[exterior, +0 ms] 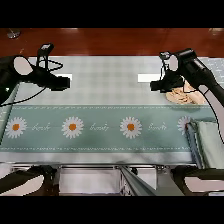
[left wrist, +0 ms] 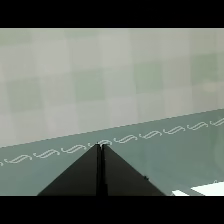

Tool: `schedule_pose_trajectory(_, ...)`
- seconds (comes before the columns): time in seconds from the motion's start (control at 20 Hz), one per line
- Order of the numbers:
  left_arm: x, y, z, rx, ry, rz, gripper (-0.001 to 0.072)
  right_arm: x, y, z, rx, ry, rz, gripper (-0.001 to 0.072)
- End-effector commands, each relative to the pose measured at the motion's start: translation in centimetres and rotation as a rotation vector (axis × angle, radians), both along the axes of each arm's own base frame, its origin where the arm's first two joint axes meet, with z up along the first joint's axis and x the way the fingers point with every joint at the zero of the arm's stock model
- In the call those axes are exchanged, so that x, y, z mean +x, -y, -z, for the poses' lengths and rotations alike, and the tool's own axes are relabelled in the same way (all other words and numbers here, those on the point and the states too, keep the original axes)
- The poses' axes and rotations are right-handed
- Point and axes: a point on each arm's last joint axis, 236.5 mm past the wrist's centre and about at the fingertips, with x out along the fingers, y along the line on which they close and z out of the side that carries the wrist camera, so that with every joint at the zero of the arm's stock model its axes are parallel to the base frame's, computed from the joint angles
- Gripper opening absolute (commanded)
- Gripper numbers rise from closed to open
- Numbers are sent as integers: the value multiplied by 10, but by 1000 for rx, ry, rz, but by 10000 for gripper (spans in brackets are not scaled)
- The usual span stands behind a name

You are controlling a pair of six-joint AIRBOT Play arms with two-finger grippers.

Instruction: Fold the shirts.

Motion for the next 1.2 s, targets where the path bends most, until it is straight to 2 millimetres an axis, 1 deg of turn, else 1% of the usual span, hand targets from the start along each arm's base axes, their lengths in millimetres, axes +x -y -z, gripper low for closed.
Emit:
schedule_pose_trajectory(0.0,0,0,0,1,-1,1,19,0,0,0,0,0,-1,28)
schedule_pose_trajectory(0.75,0,0,0,1,-1,1,19,0,0,0,1,0,0,28)
schedule_pose_trajectory(0.8,1,0,0,0,5,0,19,0,0,0,0,0,-1,28)
schedule_pose_trajectory(0.85,10,1,-3,-5,40,-8,19,2,1,-1,-6,10,-4,29)
schedule_pose_trajectory(0.9,20,1,-6,-10,84,-18,20,13,9,-4,-41,56,-14,77)
schedule_pose_trajectory(0.95,31,1,-9,-15,125,-28,36,25,20,-9,-92,109,-22,359)
schedule_pose_trajectory(1.0,40,1,-10,-18,160,-37,249,35,32,-15,-148,146,-37,625)
schedule_pose_trajectory(1.05,48,0,-10,-11,189,-39,669,44,48,-22,-214,188,-41,636)
schedule_pose_trajectory(1.1,54,-3,-10,0,208,-42,703,53,70,-32,-282,231,-12,637)
schedule_pose_trajectory(1.15,56,-5,-9,10,216,-41,703,59,92,-38,-325,261,36,636)
